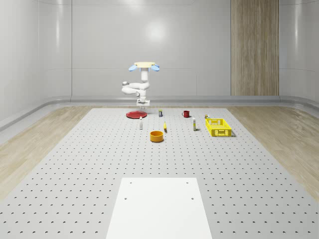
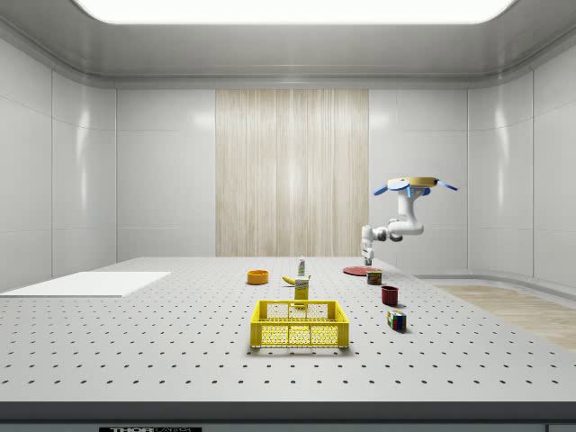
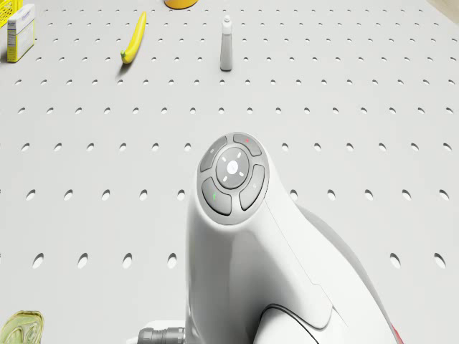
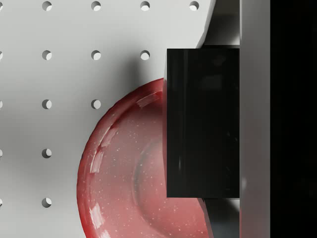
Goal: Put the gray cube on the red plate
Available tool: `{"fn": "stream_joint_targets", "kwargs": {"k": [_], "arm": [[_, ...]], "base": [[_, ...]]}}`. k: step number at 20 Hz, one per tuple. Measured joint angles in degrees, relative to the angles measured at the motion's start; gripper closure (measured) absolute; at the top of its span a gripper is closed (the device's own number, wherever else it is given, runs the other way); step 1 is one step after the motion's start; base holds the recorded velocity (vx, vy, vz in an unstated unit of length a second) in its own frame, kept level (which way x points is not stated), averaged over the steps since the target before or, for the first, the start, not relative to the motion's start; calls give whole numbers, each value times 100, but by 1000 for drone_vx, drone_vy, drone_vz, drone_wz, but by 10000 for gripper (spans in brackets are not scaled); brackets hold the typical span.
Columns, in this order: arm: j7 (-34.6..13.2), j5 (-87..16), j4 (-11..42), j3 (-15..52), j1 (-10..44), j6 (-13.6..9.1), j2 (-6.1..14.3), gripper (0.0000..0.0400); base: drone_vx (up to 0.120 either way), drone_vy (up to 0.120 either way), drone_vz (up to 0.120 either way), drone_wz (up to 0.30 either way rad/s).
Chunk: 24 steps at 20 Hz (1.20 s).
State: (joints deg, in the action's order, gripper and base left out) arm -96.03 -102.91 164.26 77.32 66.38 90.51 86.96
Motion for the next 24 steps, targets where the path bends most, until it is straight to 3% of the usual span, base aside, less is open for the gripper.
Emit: {"fn": "stream_joint_targets", "kwargs": {"k": [13, 24], "arm": [[-12, 27, -3, 10, 16, 62, 66, 150], [-14, -542, -147, -604, 110, 321, 122, 150]], "base": [[0, -117, -15, 0], [0, 0, 0, 0]]}}
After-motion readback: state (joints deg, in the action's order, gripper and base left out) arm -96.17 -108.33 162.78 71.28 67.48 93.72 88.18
